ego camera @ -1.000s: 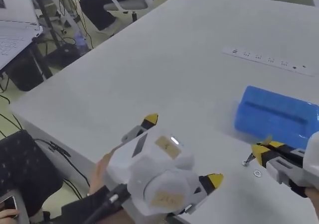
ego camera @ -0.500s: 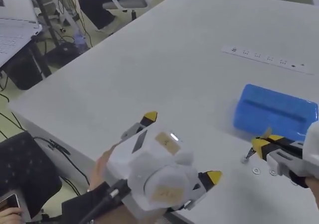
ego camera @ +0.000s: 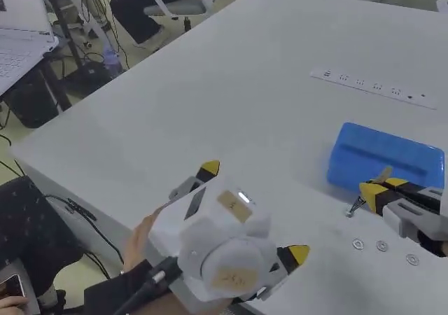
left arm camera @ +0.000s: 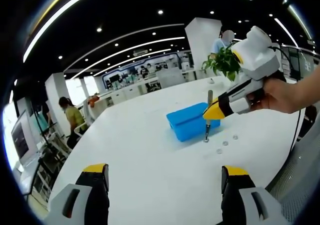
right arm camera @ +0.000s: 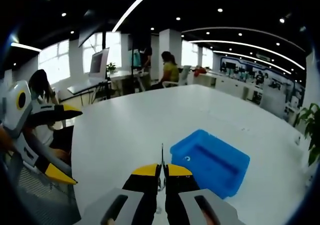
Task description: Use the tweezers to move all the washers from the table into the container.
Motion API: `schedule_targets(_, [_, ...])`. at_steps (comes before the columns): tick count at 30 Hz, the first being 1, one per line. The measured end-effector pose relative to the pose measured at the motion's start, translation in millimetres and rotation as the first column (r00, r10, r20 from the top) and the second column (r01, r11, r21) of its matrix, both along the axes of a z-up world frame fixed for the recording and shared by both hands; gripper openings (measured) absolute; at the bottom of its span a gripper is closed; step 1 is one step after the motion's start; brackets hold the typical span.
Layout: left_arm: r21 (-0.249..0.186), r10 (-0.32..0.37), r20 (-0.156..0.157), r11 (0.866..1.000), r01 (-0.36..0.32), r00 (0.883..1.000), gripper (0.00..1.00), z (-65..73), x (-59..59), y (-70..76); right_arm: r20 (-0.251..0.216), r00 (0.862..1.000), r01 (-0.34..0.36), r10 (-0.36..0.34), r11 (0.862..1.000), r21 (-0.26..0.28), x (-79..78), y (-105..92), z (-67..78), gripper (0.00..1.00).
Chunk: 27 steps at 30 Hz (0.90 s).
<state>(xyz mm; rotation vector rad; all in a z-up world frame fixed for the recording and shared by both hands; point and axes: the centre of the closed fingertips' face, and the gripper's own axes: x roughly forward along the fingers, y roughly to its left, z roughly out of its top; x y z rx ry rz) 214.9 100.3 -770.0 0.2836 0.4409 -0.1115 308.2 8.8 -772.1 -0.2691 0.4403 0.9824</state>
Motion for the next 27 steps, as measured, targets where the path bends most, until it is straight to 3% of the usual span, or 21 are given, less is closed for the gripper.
schedule_targets(9, [-0.002, -0.001, -0.007, 1.0, 0.001, 1.0, 0.95, -0.7, -0.4, 0.0, 0.02, 0.999, 0.03, -0.03, 0.999, 0.029, 20.6, 0.5, 14.0, 0.0])
schedule_targets(12, [-0.01, 0.002, 0.012, 1.0, -0.001, 1.0, 0.95, 3.1, -0.2, 0.6, 0.04, 0.998, 0.041, -0.042, 0.999, 0.028, 28.2, -0.2, 17.8, 0.0])
schedule_targets(27, [0.002, -0.001, -0.016, 1.0, 0.001, 1.0, 0.95, -2.8, -0.6, 0.3, 0.071, 0.989, 0.122, -0.127, 0.99, 0.075, 68.7, 3.3, 26.7, 0.0])
